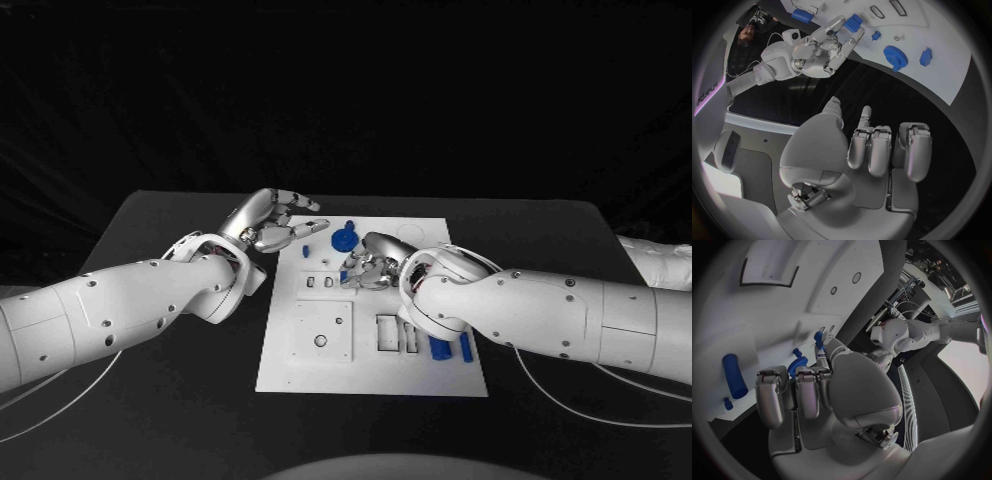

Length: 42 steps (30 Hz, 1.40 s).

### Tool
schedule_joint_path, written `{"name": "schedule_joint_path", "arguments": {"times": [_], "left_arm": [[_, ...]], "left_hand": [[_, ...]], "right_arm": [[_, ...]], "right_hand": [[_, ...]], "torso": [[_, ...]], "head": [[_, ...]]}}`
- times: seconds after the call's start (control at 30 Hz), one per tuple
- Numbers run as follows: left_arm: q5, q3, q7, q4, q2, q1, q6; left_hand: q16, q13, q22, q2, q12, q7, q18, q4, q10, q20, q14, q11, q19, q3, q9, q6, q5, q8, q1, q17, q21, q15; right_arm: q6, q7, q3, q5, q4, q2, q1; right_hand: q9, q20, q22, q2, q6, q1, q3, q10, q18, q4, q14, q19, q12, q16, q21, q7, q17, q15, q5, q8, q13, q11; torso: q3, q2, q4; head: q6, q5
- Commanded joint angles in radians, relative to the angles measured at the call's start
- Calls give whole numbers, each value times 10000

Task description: Assemble the parts on the task board

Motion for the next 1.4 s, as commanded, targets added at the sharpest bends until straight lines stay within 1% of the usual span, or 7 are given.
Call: {"name": "schedule_joint_path", "arguments": {"times": [0.03,0.27,0.73,1.0,1.1,1.27,1.4], "left_arm": [[-50,8,125,16,24,3,-3],[-52,8,123,14,19,3,-17],[-53,8,129,42,-1,3,-30],[-54,8,123,83,-31,4,-45],[-54,8,120,96,-34,4,-48],[-54,8,116,116,-44,5,-50],[-55,9,117,116,-44,5,-44]], "left_hand": [[26,2631,2635,100,25,-18,-74,-7,1057,34,1041,-20,1052,-48,-6,58,62,-45,-12,2634,24,-66],[26,2631,2635,124,25,-18,-74,-8,1057,32,1041,-21,1052,-57,-8,63,66,-54,20,2634,24,-67],[26,2631,2635,124,25,-18,-74,-8,1057,32,1041,-21,1052,-57,-8,63,66,-54,20,2634,24,-67],[26,2631,2635,124,25,-18,-74,-8,1057,32,1041,-21,1052,-57,-8,63,66,-54,20,2634,24,-67],[26,2631,2635,124,25,-18,-74,-8,1057,32,1041,-21,1052,-57,-8,63,66,-54,20,2634,24,-67],[26,2631,2635,124,25,-18,-74,-8,1057,32,1041,-21,1052,-57,-8,63,66,-54,20,2634,24,-67],[26,2631,2635,124,25,-18,-74,-8,1057,32,1041,-21,1052,-57,-8,63,66,-54,20,2634,24,-67]], "right_arm": [[-96,43,2,-196,-67,41,-9],[-29,122,2,-301,-82,75,-13],[26,169,1,-375,-210,133,-39],[124,203,1,-363,-220,171,-48],[139,207,1,-358,-229,177,-54],[92,231,0,-354,-291,204,-89],[18,262,0,-351,-374,267,-122]], "right_hand": [[102,36,2630,217,232,86,-21,1030,-68,-29,1026,1047,-36,41,45,-12,2628,75,25,38,2624,70],[95,44,2630,210,220,75,-31,1030,-68,-30,1026,1047,-36,41,45,-1,2628,85,31,19,2624,83],[81,60,2630,209,195,50,-45,1030,-68,-22,1026,1047,-36,41,45,16,2628,102,38,-16,2624,102],[71,71,2630,215,178,28,-53,1030,-68,-10,1026,1047,-36,41,45,25,2628,113,39,-40,2624,112],[68,74,2630,220,174,22,-54,1030,-68,-6,1026,1047,-36,41,45,25,2628,116,39,-47,2624,114],[68,74,2630,220,174,22,-54,1030,-68,-6,1026,1047,-36,41,45,25,2628,116,39,-47,2624,114],[66,77,2630,224,170,16,-55,1030,-68,-3,1026,1047,-36,41,45,26,2628,119,41,-54,2624,116]], "torso": [[-6,-9,-5],[-3,-5,5],[-8,-8,1],[-4,6,-1],[-7,2,9],[-5,-12,-19],[-1,-1,11]], "head": [[-10,-7],[-35,-16],[-13,-22],[-58,8],[-76,-23],[-88,-12],[-77,-28]]}}
